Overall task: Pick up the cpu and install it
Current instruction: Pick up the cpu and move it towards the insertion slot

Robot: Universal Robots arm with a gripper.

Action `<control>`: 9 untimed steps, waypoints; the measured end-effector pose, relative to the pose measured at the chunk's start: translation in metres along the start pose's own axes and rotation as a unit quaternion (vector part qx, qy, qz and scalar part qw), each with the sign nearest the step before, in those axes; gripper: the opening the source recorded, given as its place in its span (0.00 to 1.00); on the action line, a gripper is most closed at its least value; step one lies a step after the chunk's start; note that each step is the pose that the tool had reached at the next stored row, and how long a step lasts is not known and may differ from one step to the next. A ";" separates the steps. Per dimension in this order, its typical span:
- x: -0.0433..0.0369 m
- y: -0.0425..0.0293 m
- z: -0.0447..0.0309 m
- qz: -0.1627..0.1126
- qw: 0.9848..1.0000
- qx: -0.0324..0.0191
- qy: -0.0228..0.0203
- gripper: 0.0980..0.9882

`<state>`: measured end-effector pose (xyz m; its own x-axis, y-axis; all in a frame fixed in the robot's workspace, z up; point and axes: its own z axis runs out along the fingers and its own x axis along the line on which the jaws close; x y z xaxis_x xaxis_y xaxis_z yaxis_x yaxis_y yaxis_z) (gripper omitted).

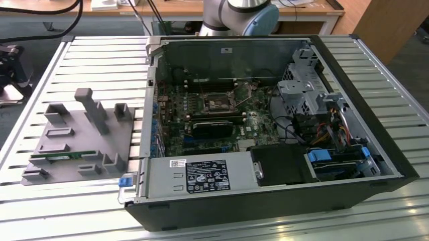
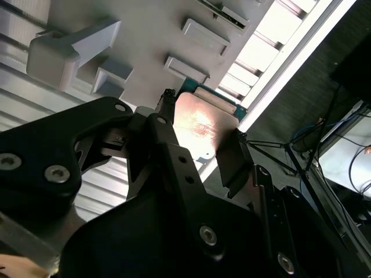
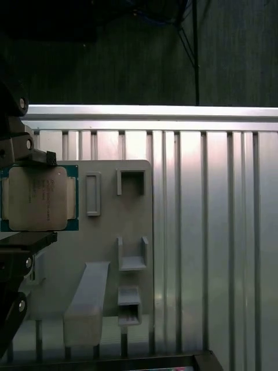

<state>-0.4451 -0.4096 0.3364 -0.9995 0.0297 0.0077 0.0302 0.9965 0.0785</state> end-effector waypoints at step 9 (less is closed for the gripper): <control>0.0002 0.0028 -0.0160 0.000 1.000 0.000 0.000 0.49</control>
<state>-0.4451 -0.4081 0.3526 -0.9995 0.0297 0.0078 0.0302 0.9965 0.0785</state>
